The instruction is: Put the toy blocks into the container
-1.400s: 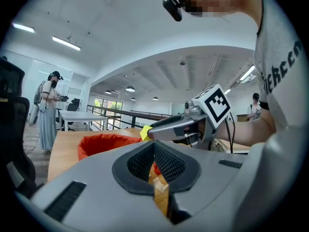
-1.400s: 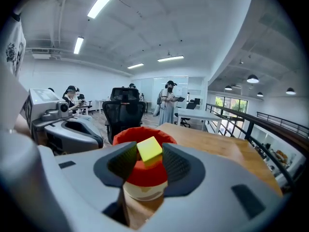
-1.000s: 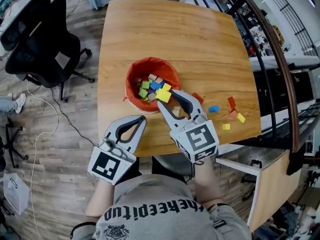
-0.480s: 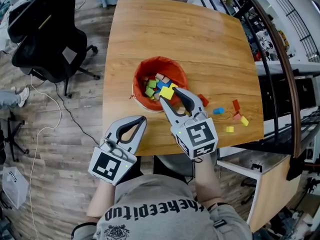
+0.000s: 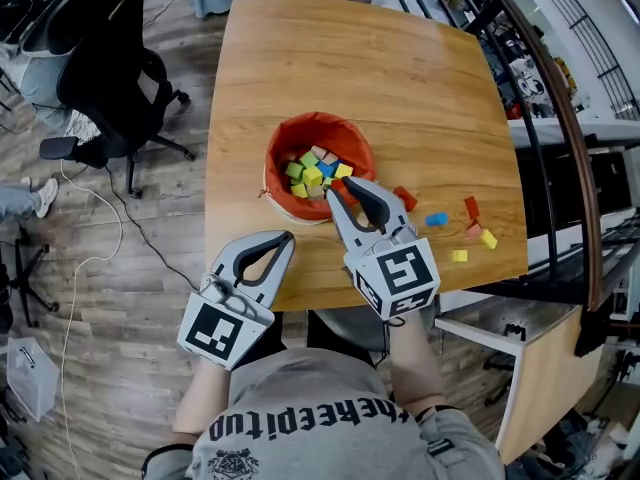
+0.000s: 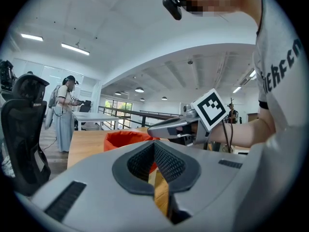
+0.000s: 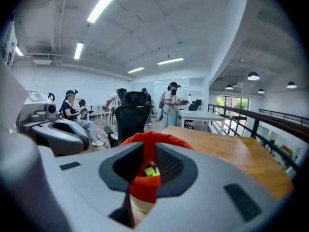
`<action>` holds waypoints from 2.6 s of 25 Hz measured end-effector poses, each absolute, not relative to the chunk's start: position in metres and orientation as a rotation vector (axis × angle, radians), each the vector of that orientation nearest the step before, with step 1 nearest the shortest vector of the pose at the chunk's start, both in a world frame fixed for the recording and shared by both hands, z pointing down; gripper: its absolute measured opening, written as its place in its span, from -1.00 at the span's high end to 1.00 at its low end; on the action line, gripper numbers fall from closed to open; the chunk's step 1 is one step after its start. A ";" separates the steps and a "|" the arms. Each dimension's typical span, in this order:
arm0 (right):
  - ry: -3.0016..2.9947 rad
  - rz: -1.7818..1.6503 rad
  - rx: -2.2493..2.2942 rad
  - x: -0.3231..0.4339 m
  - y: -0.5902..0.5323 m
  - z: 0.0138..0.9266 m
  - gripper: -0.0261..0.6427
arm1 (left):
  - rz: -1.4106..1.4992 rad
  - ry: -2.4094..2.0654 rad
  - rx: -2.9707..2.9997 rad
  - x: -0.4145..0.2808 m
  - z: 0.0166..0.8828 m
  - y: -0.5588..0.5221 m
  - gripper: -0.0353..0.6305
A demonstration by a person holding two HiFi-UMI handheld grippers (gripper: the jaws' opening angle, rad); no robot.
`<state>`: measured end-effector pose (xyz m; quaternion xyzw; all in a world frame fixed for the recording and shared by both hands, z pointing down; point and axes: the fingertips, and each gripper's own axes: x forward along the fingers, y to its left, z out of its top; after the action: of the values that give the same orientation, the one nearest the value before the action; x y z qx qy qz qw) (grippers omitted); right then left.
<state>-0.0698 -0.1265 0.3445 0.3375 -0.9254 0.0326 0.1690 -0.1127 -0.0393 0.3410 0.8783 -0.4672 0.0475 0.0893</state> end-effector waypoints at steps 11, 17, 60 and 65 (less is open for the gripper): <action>-2.655 0.199 1.134 -0.023 -0.122 0.333 0.89 | 0.163 -1.247 2.702 -0.084 0.339 -0.046 0.85; -2.622 0.210 1.300 0.023 -0.119 0.323 0.89 | 0.181 -1.104 2.771 -0.051 0.340 -0.051 0.85; -2.158 0.415 2.071 0.292 -0.047 0.336 0.89 | 0.624 -0.191 2.909 0.209 0.458 -0.053 0.50; -2.106 0.451 2.111 0.312 -0.037 0.345 0.89 | 0.724 -0.138 2.907 0.229 0.482 -0.052 0.43</action>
<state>0.3118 -0.0370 0.3449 0.6985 -0.6971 0.1494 0.0628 0.2295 -0.0519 0.4824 0.9669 -0.0458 0.2407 0.0711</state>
